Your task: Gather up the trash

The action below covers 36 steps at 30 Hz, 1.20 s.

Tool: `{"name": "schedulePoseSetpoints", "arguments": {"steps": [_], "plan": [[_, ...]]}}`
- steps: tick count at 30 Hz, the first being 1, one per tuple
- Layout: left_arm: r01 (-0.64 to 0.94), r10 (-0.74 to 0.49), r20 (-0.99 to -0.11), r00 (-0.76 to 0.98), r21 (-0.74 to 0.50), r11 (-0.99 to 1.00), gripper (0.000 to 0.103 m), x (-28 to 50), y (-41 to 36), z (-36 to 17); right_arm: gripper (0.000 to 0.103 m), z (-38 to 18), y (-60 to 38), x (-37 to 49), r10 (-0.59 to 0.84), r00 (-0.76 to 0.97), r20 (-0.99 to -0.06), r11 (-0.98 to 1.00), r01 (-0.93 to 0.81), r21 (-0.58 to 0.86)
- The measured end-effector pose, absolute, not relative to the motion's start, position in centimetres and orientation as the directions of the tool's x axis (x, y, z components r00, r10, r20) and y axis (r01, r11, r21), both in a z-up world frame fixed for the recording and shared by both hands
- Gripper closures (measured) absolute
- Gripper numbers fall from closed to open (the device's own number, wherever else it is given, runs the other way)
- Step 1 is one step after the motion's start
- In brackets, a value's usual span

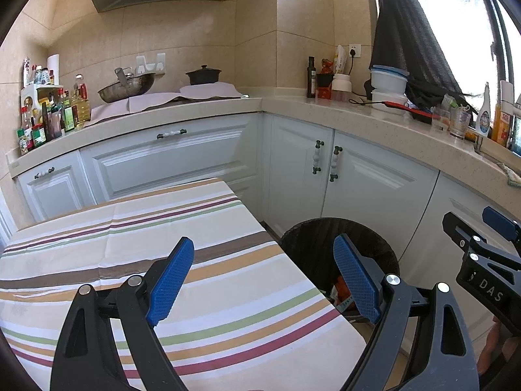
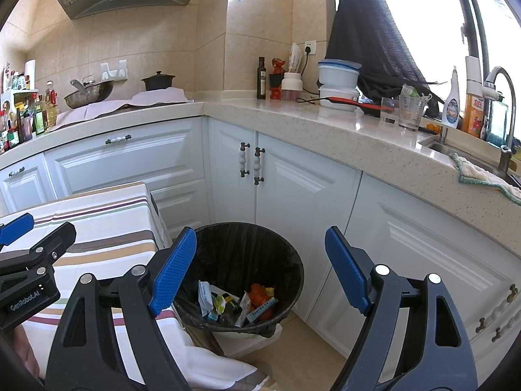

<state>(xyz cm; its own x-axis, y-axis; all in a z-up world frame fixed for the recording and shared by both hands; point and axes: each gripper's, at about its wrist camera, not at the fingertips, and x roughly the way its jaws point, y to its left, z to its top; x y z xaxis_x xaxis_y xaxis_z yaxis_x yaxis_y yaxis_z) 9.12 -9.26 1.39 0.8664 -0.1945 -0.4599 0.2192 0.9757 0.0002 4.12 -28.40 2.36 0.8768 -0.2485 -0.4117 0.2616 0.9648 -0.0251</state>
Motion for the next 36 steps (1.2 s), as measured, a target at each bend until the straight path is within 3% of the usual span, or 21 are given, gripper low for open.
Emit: {"name": "schedulePoseSetpoints", "arguments": {"steps": [25,32,36], "plan": [[0.255,-0.237,-0.444,0.864,-0.022,0.967,0.012,9.1,-9.1,1.4,0.023,1.4,-27.6,4.8,-0.244,0.872,-0.425,0.967,0.251,-0.041],[0.221,-0.190,-0.438,0.879,0.019,0.975,0.012,9.3,-8.4,1.3,0.023,1.1,-26.5,5.2,-0.222,0.875,-0.429,0.974,0.223,-0.048],[0.187,-0.156,-0.464,0.872,0.022,0.982,0.012,10.0,-6.9,0.8,0.017,1.0,-25.1,5.8,-0.190,0.881,-0.432,0.981,0.188,-0.049]]}}
